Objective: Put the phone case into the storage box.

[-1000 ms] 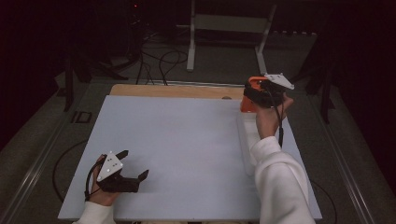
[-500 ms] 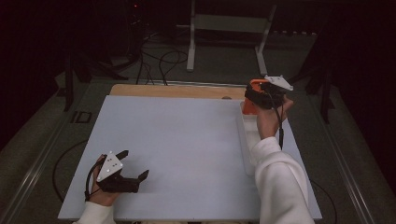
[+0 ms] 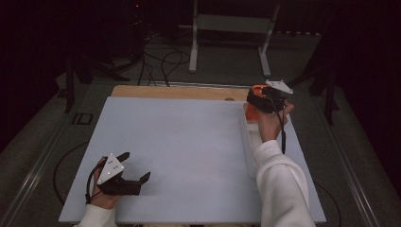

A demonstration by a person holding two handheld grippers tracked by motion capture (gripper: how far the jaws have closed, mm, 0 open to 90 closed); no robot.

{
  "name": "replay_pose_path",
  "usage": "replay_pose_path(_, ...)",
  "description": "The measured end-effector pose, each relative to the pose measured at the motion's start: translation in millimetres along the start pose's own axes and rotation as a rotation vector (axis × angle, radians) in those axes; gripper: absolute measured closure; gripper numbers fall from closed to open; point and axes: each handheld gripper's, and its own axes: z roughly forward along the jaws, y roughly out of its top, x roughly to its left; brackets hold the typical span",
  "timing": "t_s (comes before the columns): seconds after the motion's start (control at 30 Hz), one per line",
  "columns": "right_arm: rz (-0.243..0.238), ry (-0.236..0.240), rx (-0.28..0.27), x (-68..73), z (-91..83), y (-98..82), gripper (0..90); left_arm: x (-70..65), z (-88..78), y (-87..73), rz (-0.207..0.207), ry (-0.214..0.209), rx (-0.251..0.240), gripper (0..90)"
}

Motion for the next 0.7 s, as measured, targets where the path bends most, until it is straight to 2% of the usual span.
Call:
replay_pose_path(0.2, -0.006, -0.003, 0.032, -1.0, 5.9, -6.0, 16.0, -0.2, 0.1, 0.0, 0.001, -0.002, 0.001, 0.1)
replay_pose_path(0.43, -0.001, -0.002, 0.107, -3.0, 15.0, -15.4, 15.8, -0.5, 0.2, 0.1, 0.002, -0.002, 0.000, 0.1)
replay_pose_path(0.53, -0.003, -0.004, 0.117, -3.0, 16.3, -16.8, 15.8, -0.3, -0.1, 0.1, 0.002, -0.001, -0.001, 0.1)
replay_pose_path(0.7, -0.012, 0.011, 0.155, -2.2, 20.9, -20.5, 15.6, -0.5, -0.4, 0.2, 0.002, -0.001, -0.001, 0.1)
